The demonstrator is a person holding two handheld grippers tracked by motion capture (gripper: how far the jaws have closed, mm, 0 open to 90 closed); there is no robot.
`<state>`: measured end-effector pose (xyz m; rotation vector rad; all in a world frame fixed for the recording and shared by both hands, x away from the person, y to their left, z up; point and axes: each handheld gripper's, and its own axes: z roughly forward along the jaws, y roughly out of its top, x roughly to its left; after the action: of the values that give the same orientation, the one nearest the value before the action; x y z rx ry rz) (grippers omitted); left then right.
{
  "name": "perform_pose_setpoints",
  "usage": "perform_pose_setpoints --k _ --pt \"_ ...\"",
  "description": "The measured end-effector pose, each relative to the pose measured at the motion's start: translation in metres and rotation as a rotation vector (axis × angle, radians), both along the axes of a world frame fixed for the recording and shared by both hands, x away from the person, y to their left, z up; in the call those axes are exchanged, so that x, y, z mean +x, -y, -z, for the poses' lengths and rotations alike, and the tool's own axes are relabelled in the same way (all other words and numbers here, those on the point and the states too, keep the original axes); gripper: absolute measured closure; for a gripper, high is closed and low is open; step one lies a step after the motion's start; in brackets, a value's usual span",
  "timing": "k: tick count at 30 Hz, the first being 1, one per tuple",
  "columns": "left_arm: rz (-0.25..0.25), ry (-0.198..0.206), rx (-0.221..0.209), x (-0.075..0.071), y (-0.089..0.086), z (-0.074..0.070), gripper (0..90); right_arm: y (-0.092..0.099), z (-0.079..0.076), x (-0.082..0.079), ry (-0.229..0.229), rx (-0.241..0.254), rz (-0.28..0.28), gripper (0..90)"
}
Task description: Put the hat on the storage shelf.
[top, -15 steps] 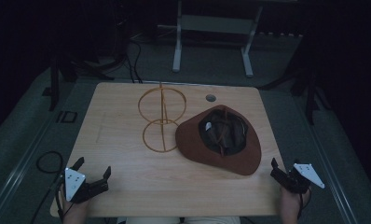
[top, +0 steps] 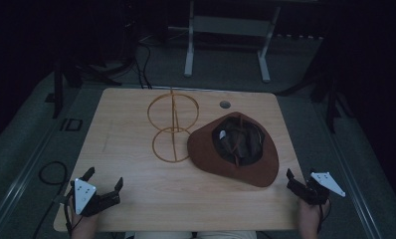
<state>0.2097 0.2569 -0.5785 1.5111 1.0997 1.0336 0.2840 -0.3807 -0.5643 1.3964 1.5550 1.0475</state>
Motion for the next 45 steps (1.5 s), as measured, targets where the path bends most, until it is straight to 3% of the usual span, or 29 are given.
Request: perform_pose_setpoints --k 3,7,13,16,21,24,26,32,41,45 --pt "0.004 0.003 0.004 0.001 0.003 0.000 2.8 -0.006 -0.009 0.002 -0.006 -0.015 -0.018 13.9" --pt "0.020 0.016 -0.027 0.003 0.006 0.000 2.8 -0.014 -0.026 0.006 -0.020 -0.025 -0.027 13.8" --pt "0.078 0.027 -0.049 0.003 0.015 -0.002 2.8 -0.023 -0.038 0.022 -0.086 -0.014 -0.089 13.8" --pt "0.079 0.010 -0.023 0.005 0.020 -0.003 2.8 -0.030 -0.041 0.032 -0.090 -0.001 -0.104 13.8" --pt "0.118 -0.017 -0.023 0.009 0.028 -0.002 2.8 -0.044 -0.046 0.048 -0.113 -0.008 -0.160 13.8" --pt "0.150 -0.068 -0.077 0.010 0.031 -0.003 2.8 -0.053 -0.048 0.056 -0.135 -0.035 -0.179 13.8" --pt "0.157 -0.082 -0.107 0.011 0.033 -0.003 2.8 -0.057 -0.048 0.059 -0.129 -0.042 -0.177 13.8" --pt "0.155 -0.073 -0.038 0.011 0.041 -0.005 2.8 -0.067 -0.053 0.073 -0.146 -0.020 -0.204 13.8" --pt "0.138 -0.100 -0.025 0.012 0.043 -0.006 2.8 -0.077 -0.064 0.100 -0.191 0.001 -0.231 12.7" --pt "0.137 -0.123 -0.004 0.012 0.044 -0.006 2.9 -0.082 -0.067 0.108 -0.205 -0.028 -0.208 12.7"
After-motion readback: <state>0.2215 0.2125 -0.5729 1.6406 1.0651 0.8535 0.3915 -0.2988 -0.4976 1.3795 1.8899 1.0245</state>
